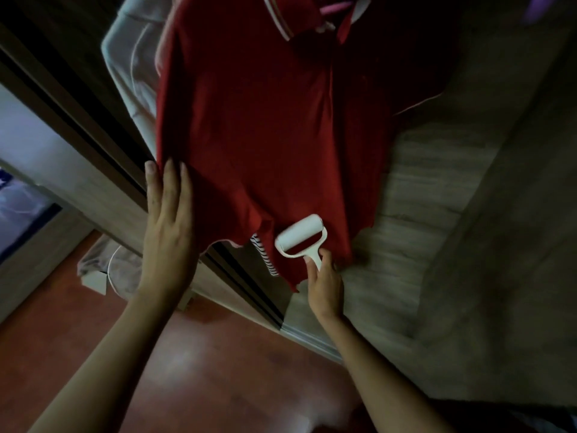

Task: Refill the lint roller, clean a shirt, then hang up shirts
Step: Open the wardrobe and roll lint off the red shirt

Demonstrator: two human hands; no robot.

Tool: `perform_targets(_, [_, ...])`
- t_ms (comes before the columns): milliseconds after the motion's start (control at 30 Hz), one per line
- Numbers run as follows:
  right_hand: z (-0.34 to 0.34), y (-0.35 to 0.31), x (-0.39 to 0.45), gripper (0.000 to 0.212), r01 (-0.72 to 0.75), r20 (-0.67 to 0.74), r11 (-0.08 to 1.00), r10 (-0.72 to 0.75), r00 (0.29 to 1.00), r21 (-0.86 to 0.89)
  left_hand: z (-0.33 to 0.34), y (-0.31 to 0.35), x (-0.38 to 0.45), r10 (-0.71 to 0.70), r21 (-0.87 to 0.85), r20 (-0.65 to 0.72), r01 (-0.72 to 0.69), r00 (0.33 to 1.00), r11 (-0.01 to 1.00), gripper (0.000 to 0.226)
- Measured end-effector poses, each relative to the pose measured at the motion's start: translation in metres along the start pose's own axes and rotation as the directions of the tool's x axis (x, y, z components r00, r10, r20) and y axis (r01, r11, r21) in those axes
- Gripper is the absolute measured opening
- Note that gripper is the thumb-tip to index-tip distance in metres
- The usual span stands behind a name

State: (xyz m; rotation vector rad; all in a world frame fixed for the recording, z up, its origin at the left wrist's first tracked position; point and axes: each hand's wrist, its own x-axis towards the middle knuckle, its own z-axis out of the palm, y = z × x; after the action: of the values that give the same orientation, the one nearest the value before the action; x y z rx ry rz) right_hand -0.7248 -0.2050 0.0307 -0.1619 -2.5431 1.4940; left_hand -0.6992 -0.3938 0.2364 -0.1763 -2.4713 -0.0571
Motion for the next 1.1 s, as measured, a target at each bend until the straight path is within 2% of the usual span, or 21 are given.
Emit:
perform_targets(100, [-0.028,-0.020,0.001,0.036,0.072,-0.075,0.996,-0.068,0.995,0.044,-0.001,0.004,0.000,0.063,-0.017,0.036,-0.063,0.997,0.998,0.113])
perform_targets(200, [-0.053,-0.032,-0.007,0.041,0.128,-0.161,0.991,-0.120,0.980,0.044,-0.001,0.006,0.004,0.046,-0.058,0.077,-0.041,0.996,0.997,0.116])
perform_targets(367, [-0.081,-0.051,-0.035,0.036,0.087,-0.270,0.996,-0.085,0.959,-0.002,0.004,0.009,0.000,0.133,-0.126,-0.012,-0.133,0.991,0.983,0.114])
perform_targets(467, [-0.093,-0.066,-0.059,0.029,0.004,-0.348,1.000,-0.001,0.938,0.007,0.001,0.016,-0.011,0.199,-0.220,-0.063,-0.208,0.978,0.953,0.097])
perform_targets(600, [-0.104,-0.084,-0.104,0.021,-0.072,-0.449,0.995,0.096,0.888,0.071,-0.012,0.025,-0.029,0.325,-0.390,-0.071,-0.326,0.943,0.861,0.065])
perform_targets(733, [-0.115,-0.090,-0.164,0.023,-0.142,-0.549,0.988,0.147,0.823,0.051,-0.029,0.042,-0.050,0.369,-0.561,-0.115,-0.367,0.922,0.743,0.046])
perform_targets(867, [-0.137,-0.093,-0.235,0.020,-0.235,-0.643,0.969,0.229,0.731,0.078,-0.051,0.074,-0.078,0.462,-0.625,-0.180,-0.464,0.868,0.628,0.042])
perform_targets(967, [-0.163,-0.092,-0.289,0.019,-0.289,-0.727,0.955,0.242,0.643,0.063,-0.073,0.111,-0.101,0.520,-0.640,-0.232,-0.532,0.822,0.555,0.043])
perform_targets(1100, [-0.208,-0.096,-0.366,0.021,-0.319,-0.804,0.947,0.225,0.550,0.046,-0.115,0.169,-0.143,0.544,-0.721,-0.281,-0.548,0.791,0.424,0.040])
